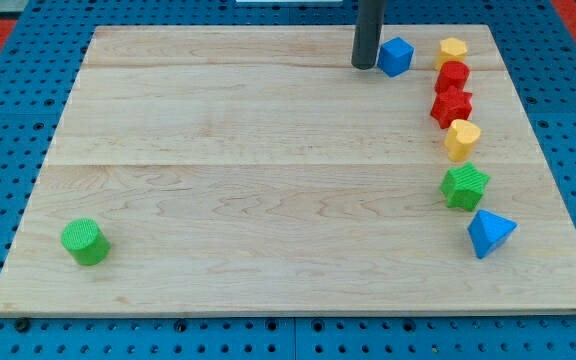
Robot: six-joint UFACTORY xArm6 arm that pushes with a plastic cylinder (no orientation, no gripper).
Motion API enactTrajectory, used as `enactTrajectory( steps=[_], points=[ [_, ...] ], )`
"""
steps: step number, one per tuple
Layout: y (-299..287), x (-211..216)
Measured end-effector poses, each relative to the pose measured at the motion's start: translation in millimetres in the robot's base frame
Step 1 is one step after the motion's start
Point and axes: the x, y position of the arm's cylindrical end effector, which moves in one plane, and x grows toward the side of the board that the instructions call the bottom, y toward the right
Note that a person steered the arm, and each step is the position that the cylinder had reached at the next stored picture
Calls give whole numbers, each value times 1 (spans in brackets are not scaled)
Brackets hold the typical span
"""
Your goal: Push the blue cube top side of the yellow hexagon
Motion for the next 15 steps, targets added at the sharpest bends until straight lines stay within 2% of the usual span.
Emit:
enactTrajectory(
  steps=[2,4,5,7,11,13,15],
  points=[
    [7,-11],
    [9,31],
    [21,26],
    [46,-19],
    [51,-70],
    [24,-69],
    [19,-42]
  ],
)
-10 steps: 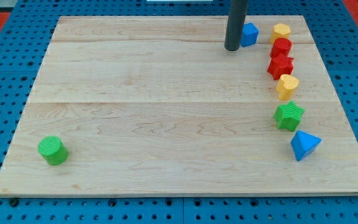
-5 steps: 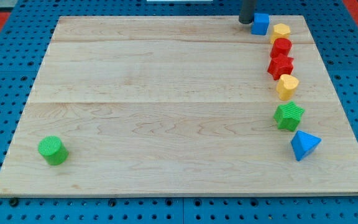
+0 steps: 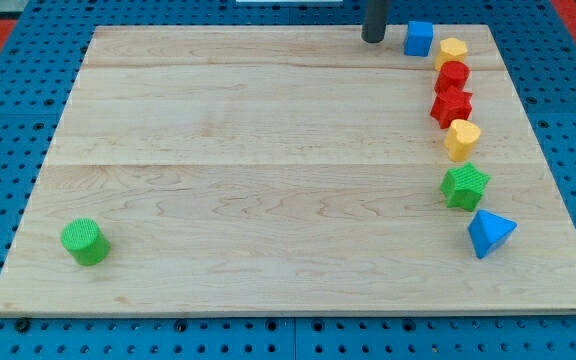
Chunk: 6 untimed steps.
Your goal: Push the blue cube top side of the yellow hexagon
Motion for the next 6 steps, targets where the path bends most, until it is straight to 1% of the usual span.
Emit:
enactTrajectory(
  steps=[3,5,6],
  points=[
    [53,5],
    [57,5],
    [70,-3]
  ],
)
